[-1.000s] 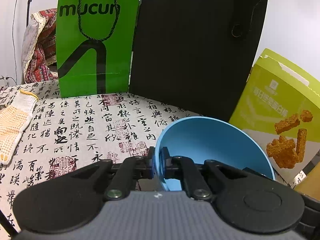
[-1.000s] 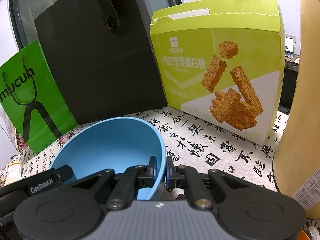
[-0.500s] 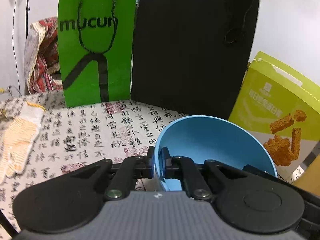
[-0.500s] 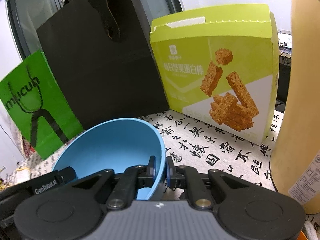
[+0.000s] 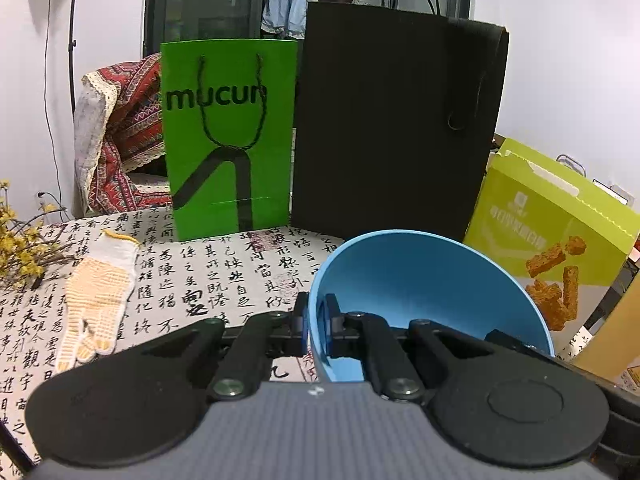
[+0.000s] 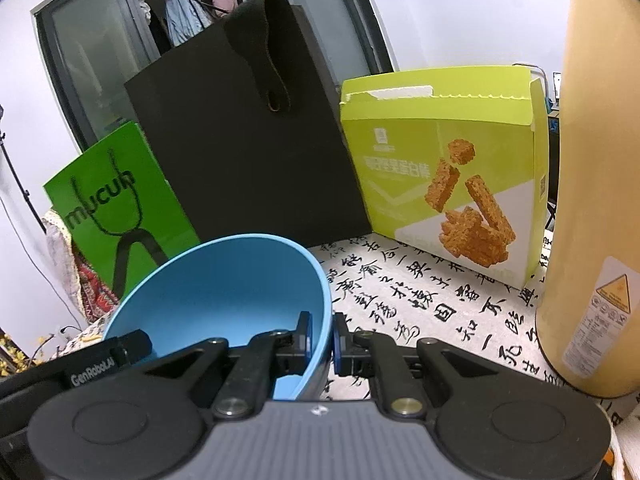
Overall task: Organize plates and bowls
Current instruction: 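Lift the held blue bowl and carry it away from the bags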
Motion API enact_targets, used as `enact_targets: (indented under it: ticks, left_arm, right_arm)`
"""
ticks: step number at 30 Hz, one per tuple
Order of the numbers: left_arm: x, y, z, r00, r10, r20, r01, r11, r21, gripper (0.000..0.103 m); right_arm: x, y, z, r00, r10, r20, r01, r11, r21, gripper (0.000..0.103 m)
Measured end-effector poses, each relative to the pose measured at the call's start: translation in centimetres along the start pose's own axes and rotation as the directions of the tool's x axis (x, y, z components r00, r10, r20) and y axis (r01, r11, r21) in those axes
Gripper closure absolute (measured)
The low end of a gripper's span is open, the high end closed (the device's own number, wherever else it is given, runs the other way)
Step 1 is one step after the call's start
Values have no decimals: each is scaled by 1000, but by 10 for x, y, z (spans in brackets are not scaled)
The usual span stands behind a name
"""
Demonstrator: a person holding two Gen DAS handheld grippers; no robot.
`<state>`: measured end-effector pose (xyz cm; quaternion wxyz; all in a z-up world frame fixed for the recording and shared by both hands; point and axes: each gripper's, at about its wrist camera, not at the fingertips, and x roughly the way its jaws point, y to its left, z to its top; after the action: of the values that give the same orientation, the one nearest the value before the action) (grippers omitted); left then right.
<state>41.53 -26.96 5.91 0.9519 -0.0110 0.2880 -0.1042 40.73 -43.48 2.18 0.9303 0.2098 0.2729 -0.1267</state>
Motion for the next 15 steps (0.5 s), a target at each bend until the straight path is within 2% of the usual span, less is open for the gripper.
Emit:
enact_targets:
  ticks: [15]
  left_arm:
    - [-46, 11, -7, 999, 9, 34, -9, 1000, -2, 95]
  right_arm:
    - [-41, 13, -12, 999, 24, 24, -24, 1000, -14, 94]
